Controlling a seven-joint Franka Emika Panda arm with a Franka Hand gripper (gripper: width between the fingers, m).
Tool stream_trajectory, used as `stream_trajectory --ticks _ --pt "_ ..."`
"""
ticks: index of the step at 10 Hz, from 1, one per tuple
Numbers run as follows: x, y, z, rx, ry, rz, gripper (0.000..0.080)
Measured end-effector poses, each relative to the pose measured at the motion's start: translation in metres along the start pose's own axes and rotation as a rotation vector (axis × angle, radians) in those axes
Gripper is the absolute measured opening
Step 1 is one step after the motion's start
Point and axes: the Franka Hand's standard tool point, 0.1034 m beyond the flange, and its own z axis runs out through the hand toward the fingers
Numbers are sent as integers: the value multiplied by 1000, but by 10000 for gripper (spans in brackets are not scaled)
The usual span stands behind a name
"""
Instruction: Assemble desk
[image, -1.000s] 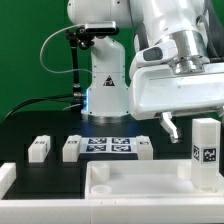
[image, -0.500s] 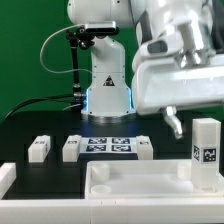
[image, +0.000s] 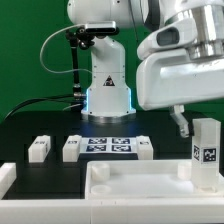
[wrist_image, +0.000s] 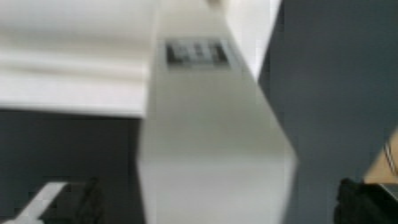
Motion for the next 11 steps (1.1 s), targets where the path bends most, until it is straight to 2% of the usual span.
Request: stream_trajectory --ticks 1,2,5,7,10,11 --pt "1 3 1 4 -38 5 649" --pt "-5 4 5 11 -81 25 649" --pt "-7 5 7 9 -86 49 623" --pt "-7 4 7 9 -87 151 289" --pt "-7 7 7 0 -87 302 290" --pt "-7 8 8 -7 -87 423 290"
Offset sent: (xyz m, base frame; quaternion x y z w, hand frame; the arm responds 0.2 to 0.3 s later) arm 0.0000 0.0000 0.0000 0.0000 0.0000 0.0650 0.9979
